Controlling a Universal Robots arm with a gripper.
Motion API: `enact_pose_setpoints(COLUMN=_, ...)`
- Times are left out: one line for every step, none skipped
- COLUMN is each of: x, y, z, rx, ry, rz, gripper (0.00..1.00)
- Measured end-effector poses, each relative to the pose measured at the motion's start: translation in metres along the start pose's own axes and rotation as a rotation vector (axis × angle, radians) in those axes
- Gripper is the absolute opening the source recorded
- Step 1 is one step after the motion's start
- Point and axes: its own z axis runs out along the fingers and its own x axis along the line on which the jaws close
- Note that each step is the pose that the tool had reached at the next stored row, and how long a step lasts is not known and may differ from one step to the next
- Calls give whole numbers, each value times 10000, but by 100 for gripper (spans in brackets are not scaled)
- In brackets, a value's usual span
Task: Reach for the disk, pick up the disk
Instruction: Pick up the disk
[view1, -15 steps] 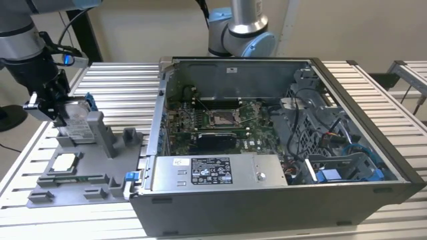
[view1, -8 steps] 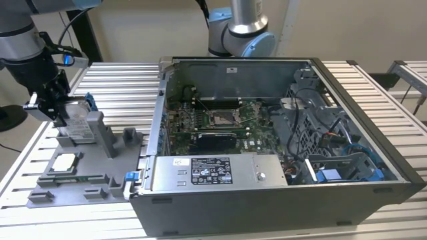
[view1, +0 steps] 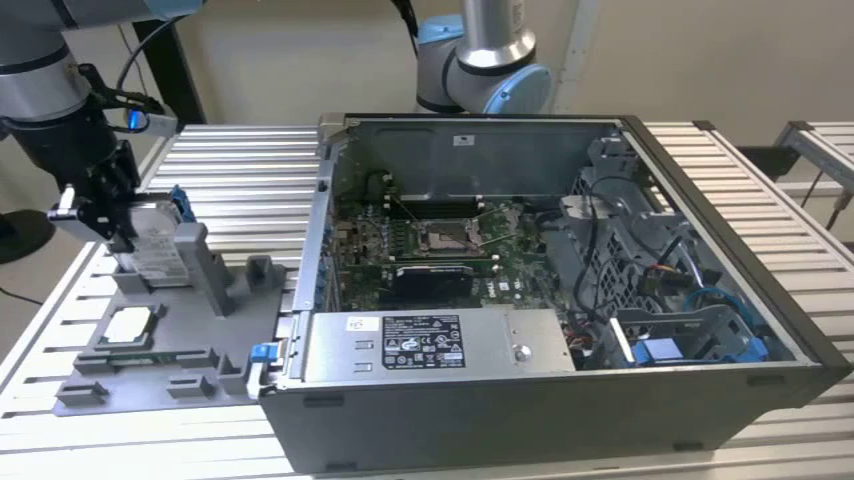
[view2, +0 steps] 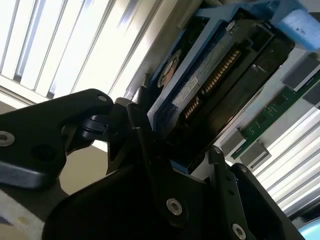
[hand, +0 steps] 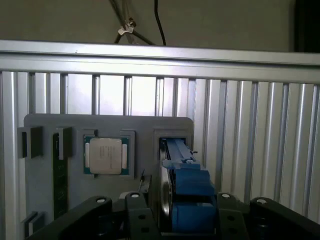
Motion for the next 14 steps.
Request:
enact_pose_setpoints(x=0, y=0, z=0, rx=0, ry=0, rz=0, gripper=0)
enact_pose_setpoints(x=0, y=0, z=0, rx=-1, ry=0, rz=0, gripper=0)
enact_pose_setpoints(x=0, y=0, z=0, rx=0, ry=-1, rz=0, gripper=0)
enact_pose_setpoints(x=0, y=0, z=1, rx=0, ry=0, rz=0, gripper=0)
enact_pose_setpoints(x=0, y=0, z=1, rx=0, ry=0, rz=0, gripper=0)
enact_pose_setpoints(x=0, y=0, z=1, rx=-1, ry=0, rz=0, gripper=0)
enact_pose_setpoints(x=0, y=0, z=1, rx=0, ry=0, rz=0, gripper=0)
enact_pose_setpoints(x=0, y=0, z=1, rx=0, ry=0, rz=-1, gripper=0)
enact_pose_setpoints(x=0, y=0, z=3, rx=0, ry=0, rz=0, gripper=0)
enact_pose_setpoints(x=0, y=0, z=5, rx=0, ry=0, rz=0, gripper=0)
enact_pose_setpoints(x=0, y=0, z=5, rx=0, ry=0, rz=0, gripper=0)
enact_pose_setpoints(x=0, y=0, z=5, rx=0, ry=0, rz=0, gripper=0)
enact_pose_setpoints(x=0, y=0, z=5, rx=0, ry=0, rz=0, gripper=0)
enact_pose_setpoints(x=0, y=0, z=5, rx=0, ry=0, rz=0, gripper=0)
